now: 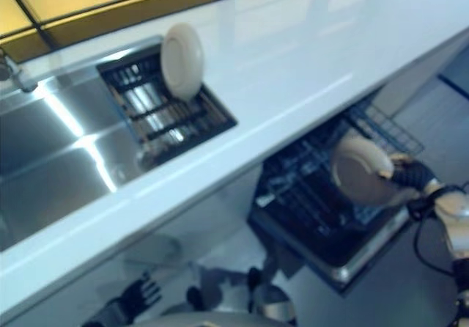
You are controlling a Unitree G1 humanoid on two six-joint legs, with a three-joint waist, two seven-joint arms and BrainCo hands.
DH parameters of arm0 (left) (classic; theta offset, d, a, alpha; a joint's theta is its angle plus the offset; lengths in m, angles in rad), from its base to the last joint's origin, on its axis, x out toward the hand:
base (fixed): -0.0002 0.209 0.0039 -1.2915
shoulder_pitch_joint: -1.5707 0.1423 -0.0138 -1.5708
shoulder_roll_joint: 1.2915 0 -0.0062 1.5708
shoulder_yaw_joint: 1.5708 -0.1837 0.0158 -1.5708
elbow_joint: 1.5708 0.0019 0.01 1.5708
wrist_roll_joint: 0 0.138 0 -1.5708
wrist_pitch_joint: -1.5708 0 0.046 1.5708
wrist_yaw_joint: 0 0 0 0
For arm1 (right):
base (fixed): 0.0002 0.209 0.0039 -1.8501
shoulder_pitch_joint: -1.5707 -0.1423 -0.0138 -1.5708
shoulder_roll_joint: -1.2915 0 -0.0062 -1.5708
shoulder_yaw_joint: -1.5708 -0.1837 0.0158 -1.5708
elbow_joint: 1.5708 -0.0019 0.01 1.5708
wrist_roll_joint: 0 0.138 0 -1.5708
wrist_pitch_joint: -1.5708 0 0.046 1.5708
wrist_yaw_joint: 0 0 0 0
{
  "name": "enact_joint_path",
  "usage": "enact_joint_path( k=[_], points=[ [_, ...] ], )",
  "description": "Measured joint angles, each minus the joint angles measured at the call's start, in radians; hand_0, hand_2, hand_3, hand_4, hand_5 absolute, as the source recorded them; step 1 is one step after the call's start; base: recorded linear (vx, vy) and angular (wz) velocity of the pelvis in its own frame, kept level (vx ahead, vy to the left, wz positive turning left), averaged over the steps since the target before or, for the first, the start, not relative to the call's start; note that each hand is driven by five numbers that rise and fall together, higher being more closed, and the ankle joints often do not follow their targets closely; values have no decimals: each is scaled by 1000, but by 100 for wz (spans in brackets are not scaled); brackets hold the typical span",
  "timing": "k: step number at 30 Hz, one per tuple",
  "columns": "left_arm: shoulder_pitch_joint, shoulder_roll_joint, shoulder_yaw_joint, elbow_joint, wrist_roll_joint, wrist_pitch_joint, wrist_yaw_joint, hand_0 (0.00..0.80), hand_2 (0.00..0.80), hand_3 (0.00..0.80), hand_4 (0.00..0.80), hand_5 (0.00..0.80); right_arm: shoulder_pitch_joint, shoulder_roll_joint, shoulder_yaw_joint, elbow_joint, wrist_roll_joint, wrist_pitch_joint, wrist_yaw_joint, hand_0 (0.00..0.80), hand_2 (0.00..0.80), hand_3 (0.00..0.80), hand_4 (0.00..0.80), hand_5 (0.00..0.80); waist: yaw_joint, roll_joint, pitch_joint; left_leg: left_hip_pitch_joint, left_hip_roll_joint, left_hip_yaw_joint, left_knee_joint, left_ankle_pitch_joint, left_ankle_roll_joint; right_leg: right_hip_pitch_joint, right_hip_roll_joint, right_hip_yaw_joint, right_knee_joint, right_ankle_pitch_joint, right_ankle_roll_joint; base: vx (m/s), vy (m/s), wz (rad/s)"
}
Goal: Take plates into dishwasher
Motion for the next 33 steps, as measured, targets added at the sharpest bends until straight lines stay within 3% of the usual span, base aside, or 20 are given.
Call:
enact_joint_path(
  k=[10,33],
  points=[
    [-10,-21,0,-13,0,16,1,0,0,0,0,0,-51,68,54,11,-15,15,-26,800,800,800,800,800,9,43,12,-5,0,-7,0,1,0,-1,-1,-7,0,2,-6,1,1,1],
    [-31,-32,-10,-43,0,35,14,0,0,0,0,0,-206,138,135,206,-28,26,-87,800,800,800,800,800,51,90,9,-16,-11,-32,1,7,8,1,-14,-33,0,2,-8,-10,5,3]
  ],
)
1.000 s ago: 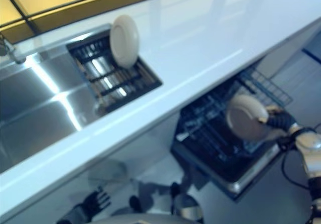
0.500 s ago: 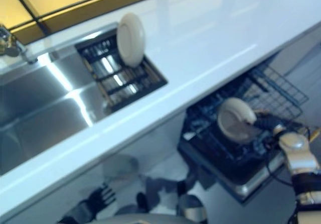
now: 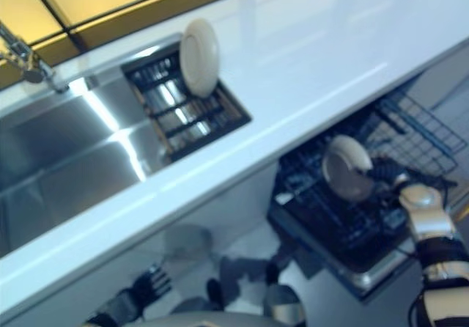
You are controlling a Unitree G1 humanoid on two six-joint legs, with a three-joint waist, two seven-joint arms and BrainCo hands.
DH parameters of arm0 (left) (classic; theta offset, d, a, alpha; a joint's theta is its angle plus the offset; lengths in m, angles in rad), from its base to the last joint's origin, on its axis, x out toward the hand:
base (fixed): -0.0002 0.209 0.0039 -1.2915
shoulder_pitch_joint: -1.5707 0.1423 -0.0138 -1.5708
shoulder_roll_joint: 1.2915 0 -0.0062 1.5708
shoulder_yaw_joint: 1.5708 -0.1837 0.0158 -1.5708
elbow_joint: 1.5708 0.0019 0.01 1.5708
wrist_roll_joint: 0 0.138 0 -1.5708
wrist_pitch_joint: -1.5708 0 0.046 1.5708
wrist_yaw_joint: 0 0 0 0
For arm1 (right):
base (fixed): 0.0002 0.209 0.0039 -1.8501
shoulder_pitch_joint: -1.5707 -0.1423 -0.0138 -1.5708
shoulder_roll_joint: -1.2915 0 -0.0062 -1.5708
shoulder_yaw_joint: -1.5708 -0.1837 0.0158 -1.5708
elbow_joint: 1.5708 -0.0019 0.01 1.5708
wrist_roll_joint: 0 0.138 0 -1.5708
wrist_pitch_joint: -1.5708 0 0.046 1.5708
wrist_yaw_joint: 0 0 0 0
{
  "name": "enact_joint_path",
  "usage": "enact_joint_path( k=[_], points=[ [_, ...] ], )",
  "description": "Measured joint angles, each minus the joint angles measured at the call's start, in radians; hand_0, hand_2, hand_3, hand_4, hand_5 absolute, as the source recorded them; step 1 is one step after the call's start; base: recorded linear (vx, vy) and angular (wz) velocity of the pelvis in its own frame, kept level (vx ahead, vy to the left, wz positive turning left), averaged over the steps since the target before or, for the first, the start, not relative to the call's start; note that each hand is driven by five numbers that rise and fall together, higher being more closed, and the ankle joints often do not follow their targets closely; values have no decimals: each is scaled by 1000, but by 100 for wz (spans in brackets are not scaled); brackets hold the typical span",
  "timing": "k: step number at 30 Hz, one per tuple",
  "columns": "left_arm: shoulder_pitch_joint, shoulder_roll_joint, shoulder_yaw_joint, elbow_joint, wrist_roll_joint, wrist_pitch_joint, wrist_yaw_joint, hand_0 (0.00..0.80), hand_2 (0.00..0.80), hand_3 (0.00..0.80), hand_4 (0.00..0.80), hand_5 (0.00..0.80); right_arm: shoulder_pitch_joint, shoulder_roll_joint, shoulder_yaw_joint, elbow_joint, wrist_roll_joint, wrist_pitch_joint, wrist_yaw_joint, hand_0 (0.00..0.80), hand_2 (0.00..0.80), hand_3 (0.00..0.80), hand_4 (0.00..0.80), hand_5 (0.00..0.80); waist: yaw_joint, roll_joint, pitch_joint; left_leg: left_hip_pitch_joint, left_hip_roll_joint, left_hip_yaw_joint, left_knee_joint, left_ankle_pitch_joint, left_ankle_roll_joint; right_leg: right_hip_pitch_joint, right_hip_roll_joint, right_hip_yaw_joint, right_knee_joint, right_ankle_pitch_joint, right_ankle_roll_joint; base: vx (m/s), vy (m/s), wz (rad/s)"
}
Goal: Take plates into dishwasher
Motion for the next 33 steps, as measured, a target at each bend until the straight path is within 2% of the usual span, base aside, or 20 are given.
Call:
enact_joint_path(
  k=[12,13,14,15,21,33],
  points=[
    [-3,-6,-9,-7,0,1,3,0,0,0,0,0,-59,28,43,51,-34,4,4,800,800,800,800,800,2,14,-5,2,-1,-10,0,1,1,8,-2,-10,0,-1,-1,1,4,2],
    [-3,-7,-13,-8,0,2,3,0,0,0,0,0,-62,30,48,51,-38,5,4,728,728,728,728,728,2,15,-6,2,-1,-10,0,1,1,9,-2,-11,0,-1,-1,-2,7,4],
    [-3,-8,-14,-8,0,2,3,0,0,0,0,0,-64,31,53,51,-38,5,4,50,50,50,50,50,2,15,-6,3,-1,-12,0,2,1,10,-2,-12,0,-1,-1,-4,9,4],
    [-3,-9,-15,-8,0,3,3,0,0,0,0,0,-65,33,59,51,-38,9,7,0,0,0,0,0,2,15,-6,3,-1,-13,0,2,2,12,-2,-14,0,-1,-2,-4,5,4],
    [-4,-23,-16,-10,0,10,6,0,0,0,0,0,-65,86,83,65,-38,28,25,0,0,0,0,0,4,18,-7,2,-2,-20,0,2,2,13,-3,-21,0,-2,-2,-2,1,3],
    [-5,-28,-16,-36,0,20,27,0,0,0,0,0,-65,87,84,65,-36,44,23,0,0,0,0,0,4,18,-7,2,-2,-22,0,2,2,15,-3,-22,0,-2,-3,0,0,0]
  ],
)
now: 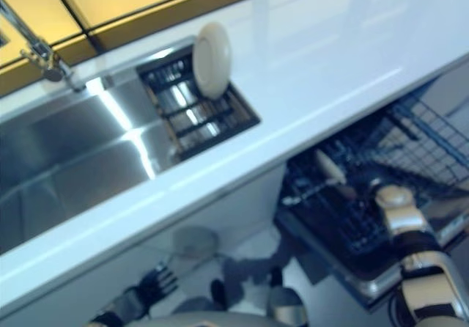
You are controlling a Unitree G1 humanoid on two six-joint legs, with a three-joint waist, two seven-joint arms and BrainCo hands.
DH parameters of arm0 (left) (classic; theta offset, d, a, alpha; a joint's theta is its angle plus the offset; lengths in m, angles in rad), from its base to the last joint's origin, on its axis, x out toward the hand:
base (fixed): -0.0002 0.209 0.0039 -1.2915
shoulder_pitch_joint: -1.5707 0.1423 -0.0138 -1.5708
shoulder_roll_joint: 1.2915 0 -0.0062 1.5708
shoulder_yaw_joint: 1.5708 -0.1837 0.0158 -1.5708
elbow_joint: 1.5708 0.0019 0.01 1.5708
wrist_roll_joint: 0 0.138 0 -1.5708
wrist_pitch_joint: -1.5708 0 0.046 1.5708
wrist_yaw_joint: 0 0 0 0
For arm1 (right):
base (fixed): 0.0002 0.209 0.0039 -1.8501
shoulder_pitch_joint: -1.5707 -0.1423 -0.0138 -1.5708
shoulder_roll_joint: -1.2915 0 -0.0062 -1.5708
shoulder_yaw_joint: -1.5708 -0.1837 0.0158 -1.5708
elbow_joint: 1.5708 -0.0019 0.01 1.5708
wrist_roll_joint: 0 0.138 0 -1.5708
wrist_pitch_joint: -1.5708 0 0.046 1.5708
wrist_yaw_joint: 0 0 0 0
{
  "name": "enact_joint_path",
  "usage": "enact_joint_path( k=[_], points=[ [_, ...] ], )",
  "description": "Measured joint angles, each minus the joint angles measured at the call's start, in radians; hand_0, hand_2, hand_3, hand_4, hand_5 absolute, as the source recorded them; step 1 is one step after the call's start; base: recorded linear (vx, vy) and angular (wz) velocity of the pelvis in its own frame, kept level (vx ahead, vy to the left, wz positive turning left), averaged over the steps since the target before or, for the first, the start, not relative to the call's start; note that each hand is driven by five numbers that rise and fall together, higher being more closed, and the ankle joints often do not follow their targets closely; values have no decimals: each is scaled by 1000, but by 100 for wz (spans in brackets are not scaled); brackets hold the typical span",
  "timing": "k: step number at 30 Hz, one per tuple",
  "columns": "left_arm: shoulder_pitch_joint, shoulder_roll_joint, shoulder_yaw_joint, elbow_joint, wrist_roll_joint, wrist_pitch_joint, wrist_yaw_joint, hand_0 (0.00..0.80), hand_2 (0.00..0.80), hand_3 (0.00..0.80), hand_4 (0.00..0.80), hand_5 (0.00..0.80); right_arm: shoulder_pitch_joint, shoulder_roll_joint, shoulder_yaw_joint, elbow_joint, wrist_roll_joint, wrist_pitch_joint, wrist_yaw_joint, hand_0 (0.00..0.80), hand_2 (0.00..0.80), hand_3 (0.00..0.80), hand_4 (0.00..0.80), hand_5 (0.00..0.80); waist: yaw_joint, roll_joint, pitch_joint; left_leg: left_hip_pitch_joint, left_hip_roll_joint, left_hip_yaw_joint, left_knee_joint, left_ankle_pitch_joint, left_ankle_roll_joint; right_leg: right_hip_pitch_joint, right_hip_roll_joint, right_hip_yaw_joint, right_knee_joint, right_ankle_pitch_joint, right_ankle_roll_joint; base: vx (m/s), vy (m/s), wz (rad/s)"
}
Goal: Take plates into dishwasher
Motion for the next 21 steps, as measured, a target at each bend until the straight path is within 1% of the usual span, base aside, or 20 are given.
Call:
enact_joint_path(
  k=[6,10,15,17,21],
  points=[
    [0,0,0,-6,0,1,6,0,0,0,0,0,7,-29,-35,-23,9,4,-10,0,0,0,0,0,-4,-1,0,1,0,0,0,0,0,1,0,1,1,0,0,0,0,0],
    [2,0,1,-7,-1,1,7,0,0,0,0,0,51,-83,-104,-74,11,6,-24,0,0,0,0,0,-5,-8,1,2,-1,1,0,0,0,1,1,2,3,0,0,0,0,0],
    [8,6,11,-6,-1,1,6,0,0,0,0,0,122,-167,-189,-79,12,10,-37,0,0,0,0,0,-10,-32,4,12,0,11,-1,-2,-1,4,3,18,3,0,0,11,8,-7],
    [11,9,25,-5,-1,3,5,0,0,0,0,0,135,-195,-223,-86,18,9,-38,0,0,0,0,0,-29,-50,6,16,0,19,-2,-2,-1,4,4,26,1,-1,3,12,10,-11],
    [12,17,26,-2,-1,3,-5,0,0,0,0,0,178,-253,-293,-107,37,9,-30,0,0,0,0,0,-45,-75,-5,18,1,26,-4,-3,-2,1,6,38,0,0,3,8,12,-8]
  ],
)
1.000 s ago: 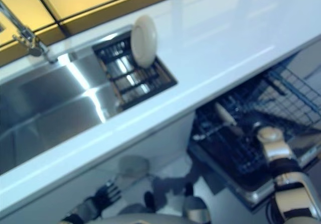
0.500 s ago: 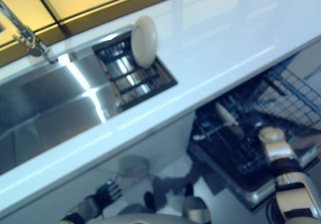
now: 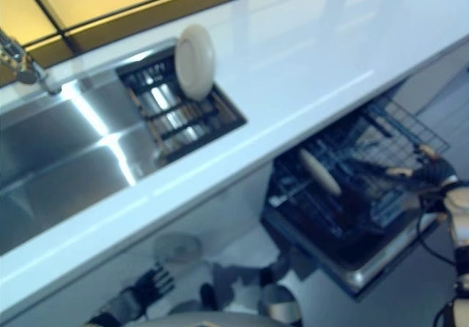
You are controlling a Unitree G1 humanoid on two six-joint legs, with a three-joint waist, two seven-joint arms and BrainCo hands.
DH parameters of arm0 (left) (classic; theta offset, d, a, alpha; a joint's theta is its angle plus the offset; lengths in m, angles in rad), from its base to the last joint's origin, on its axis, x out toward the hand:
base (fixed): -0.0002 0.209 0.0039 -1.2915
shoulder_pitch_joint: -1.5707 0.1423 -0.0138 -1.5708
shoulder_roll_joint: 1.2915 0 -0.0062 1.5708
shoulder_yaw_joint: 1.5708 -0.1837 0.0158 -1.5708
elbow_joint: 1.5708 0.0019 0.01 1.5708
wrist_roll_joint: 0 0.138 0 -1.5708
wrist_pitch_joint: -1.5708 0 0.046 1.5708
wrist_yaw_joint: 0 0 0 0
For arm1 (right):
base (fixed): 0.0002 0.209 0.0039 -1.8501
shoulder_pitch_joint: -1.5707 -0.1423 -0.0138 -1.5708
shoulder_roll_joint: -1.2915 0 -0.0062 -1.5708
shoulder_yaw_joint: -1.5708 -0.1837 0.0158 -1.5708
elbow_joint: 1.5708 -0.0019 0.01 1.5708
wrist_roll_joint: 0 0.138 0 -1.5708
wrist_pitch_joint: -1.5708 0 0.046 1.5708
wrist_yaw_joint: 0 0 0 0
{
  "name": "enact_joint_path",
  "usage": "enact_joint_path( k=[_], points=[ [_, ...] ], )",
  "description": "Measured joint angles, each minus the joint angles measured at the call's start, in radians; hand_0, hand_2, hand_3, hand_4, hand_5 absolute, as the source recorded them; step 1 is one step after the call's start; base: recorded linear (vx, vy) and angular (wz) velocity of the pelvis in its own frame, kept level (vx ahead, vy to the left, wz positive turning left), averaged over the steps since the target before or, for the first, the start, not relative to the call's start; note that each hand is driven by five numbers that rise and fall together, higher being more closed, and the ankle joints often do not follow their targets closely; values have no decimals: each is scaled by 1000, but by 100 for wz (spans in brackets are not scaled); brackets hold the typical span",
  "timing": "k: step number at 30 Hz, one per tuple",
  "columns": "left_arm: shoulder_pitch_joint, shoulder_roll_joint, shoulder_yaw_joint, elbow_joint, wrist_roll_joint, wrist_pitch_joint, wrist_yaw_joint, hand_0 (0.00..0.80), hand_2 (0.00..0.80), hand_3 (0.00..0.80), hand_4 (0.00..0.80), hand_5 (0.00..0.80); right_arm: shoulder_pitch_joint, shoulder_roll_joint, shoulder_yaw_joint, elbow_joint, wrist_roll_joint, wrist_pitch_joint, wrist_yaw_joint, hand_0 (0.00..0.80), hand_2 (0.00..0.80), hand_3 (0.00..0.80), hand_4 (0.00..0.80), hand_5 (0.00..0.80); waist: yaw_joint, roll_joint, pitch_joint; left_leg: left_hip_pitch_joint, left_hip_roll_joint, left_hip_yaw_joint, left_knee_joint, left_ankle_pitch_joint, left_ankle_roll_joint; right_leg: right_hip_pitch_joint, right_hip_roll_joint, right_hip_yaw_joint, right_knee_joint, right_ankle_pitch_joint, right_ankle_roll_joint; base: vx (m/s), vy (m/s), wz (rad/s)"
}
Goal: Take plates into dishwasher
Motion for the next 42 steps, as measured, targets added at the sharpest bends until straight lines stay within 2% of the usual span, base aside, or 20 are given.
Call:
enact_joint_path(
  k=[4,7,12,17,22,29,33,36,42],
  points=[
    [5,7,0,18,0,-2,-18,0,0,0,0,0,0,-33,-36,-38,33,17,-13,0,0,0,0,0,-20,-14,-9,4,0,2,0,-1,0,0,1,7,0,1,1,12,8,-5],
    [6,7,0,22,0,-3,-28,0,0,0,0,0,0,-61,-52,-51,40,54,-72,0,0,0,0,0,-16,-19,-13,8,0,2,0,-3,0,2,1,10,0,2,0,17,-2,-2],
    [20,7,-1,47,0,-5,-28,0,0,0,0,0,-53,-118,-78,-95,81,60,-191,0,0,0,0,0,-17,-19,-16,15,1,0,0,-4,-2,7,3,14,0,2,0,21,-4,-2],
    [23,6,-1,49,-1,-8,-27,0,0,0,0,0,-153,-121,-64,-156,161,65,-247,0,0,0,0,0,1,-28,-31,17,2,-3,0,-3,-2,11,4,11,0,2,0,41,-6,1],
    [23,6,-4,54,-1,-8,-27,0,0,0,0,0,-330,-121,47,-137,213,96,-277,0,0,0,0,0,36,-31,-55,17,1,-14,2,-3,-2,18,3,0,0,2,0,48,-14,7],
    [24,7,-9,55,-7,-4,-14,0,0,0,0,0,-533,-118,229,-71,241,127,-274,0,0,0,0,0,101,-42,-63,14,-2,-53,4,1,0,34,-3,-39,-1,0,-2,57,-21,16],
    [30,10,-10,63,-9,-1,1,0,0,0,0,0,-648,-69,322,-51,297,146,-267,0,0,0,0,0,128,-52,-69,10,-2,-68,4,5,-1,37,-3,-54,-1,-2,-3,14,-36,12],
    [26,19,-23,62,-12,0,13,0,0,0,0,0,-683,-2,336,-43,352,150,-266,0,0,0,0,0,140,-63,-76,-7,-2,-89,4,13,-1,31,-5,-73,0,-3,-6,-10,-21,20],
    [23,22,-30,47,-45,17,47,0,0,0,0,0,-701,90,363,-39,395,178,-274,0,0,0,0,0,175,-61,-76,-37,-5,-118,4,23,-1,17,-8,-95,-1,-5,-7,-29,-19,15]
  ],
)
